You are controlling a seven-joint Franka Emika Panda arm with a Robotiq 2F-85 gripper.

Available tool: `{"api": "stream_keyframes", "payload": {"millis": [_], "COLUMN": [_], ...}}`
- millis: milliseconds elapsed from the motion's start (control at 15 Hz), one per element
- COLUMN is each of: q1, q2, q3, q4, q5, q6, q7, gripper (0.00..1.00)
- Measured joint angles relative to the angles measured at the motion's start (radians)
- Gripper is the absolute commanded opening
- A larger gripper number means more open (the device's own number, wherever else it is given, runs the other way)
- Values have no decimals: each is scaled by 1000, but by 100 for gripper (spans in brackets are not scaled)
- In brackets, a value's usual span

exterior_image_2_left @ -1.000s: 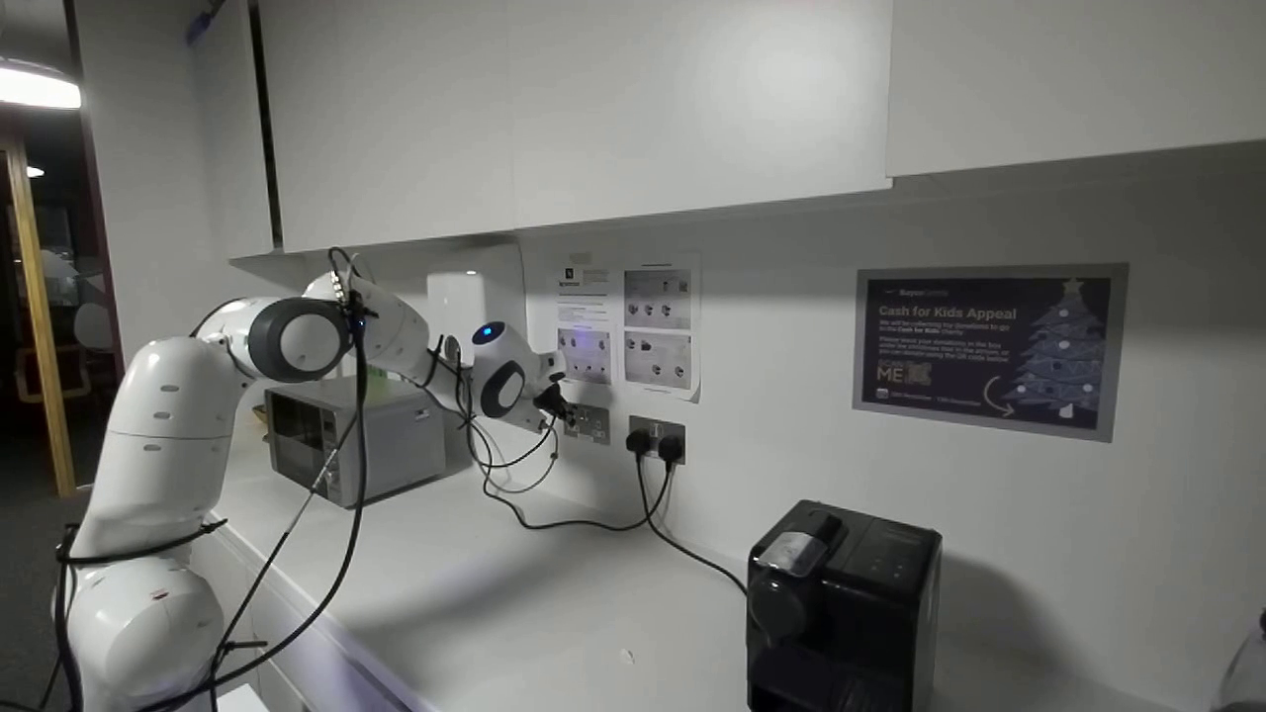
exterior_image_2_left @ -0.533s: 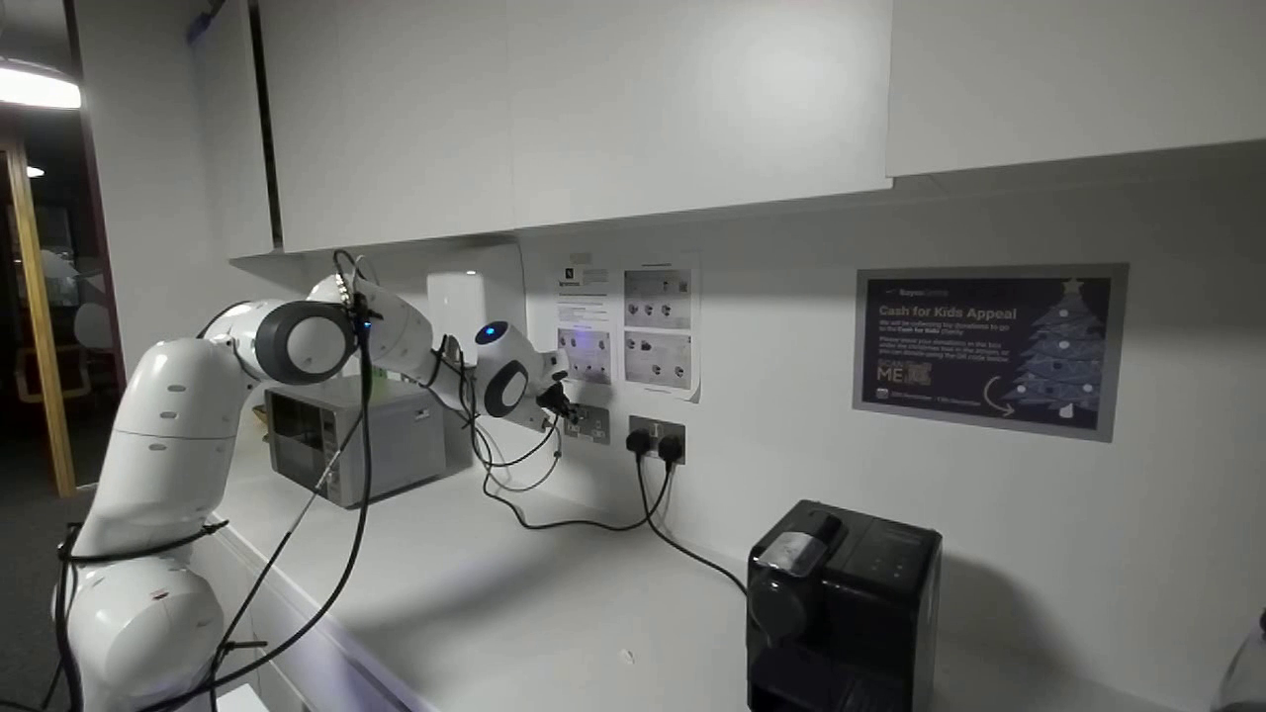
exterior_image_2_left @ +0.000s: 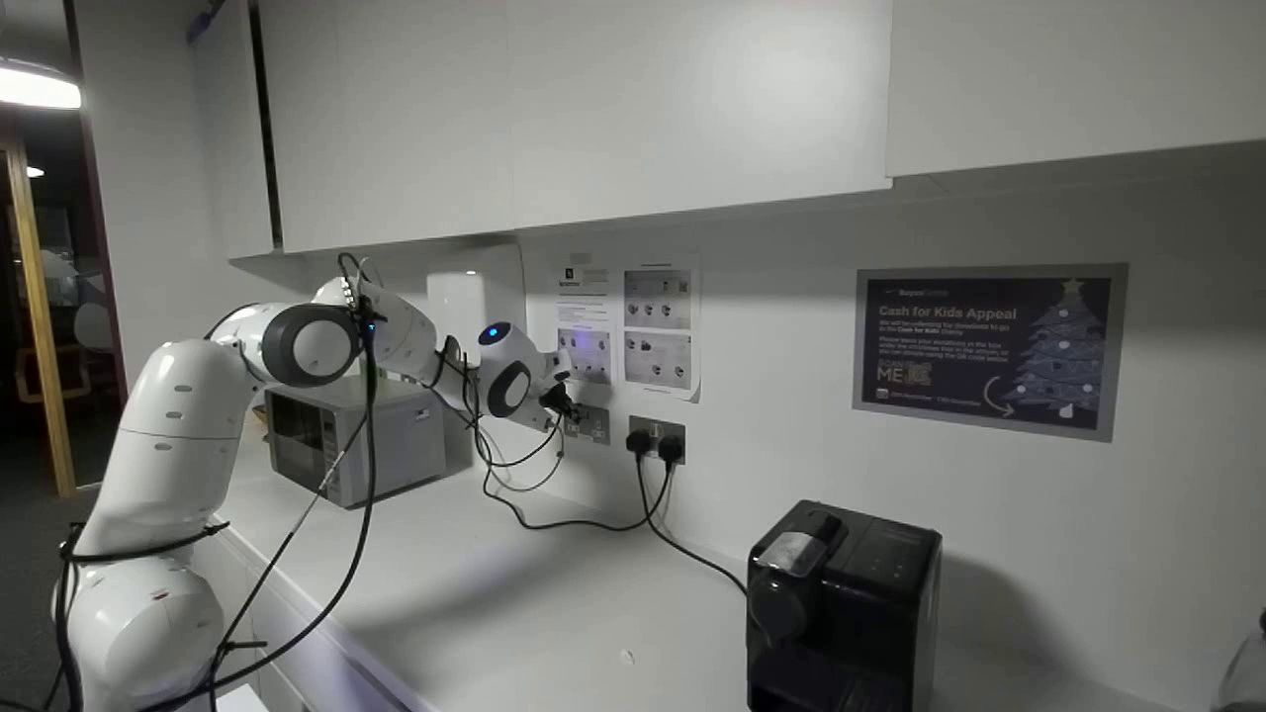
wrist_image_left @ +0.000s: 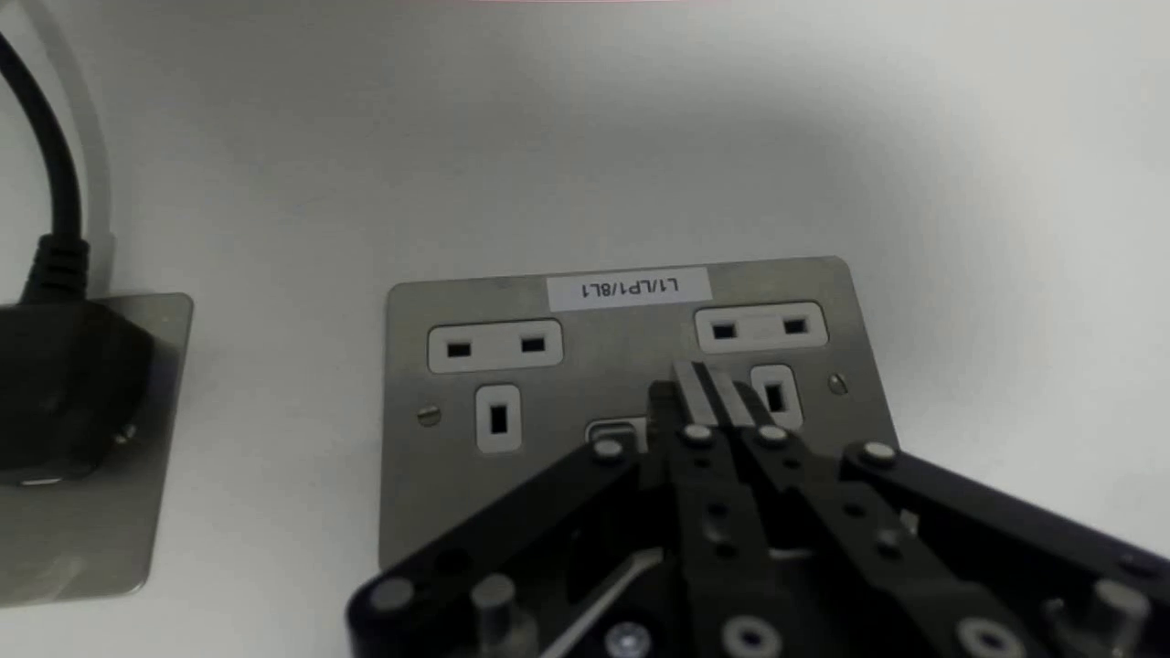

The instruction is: Press the switches on the bottom left socket.

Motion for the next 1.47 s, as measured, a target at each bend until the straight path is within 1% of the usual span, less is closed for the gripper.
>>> {"api": "stream_keyframes", "payload": {"millis": [733, 1467], "q1": [2, 28], "q2": [21, 32], "q3": [-7, -35], "q4": [17, 27], "q5": [0, -1], "q6": [1, 0], "q7": [0, 6], "gripper": [0, 0]}}
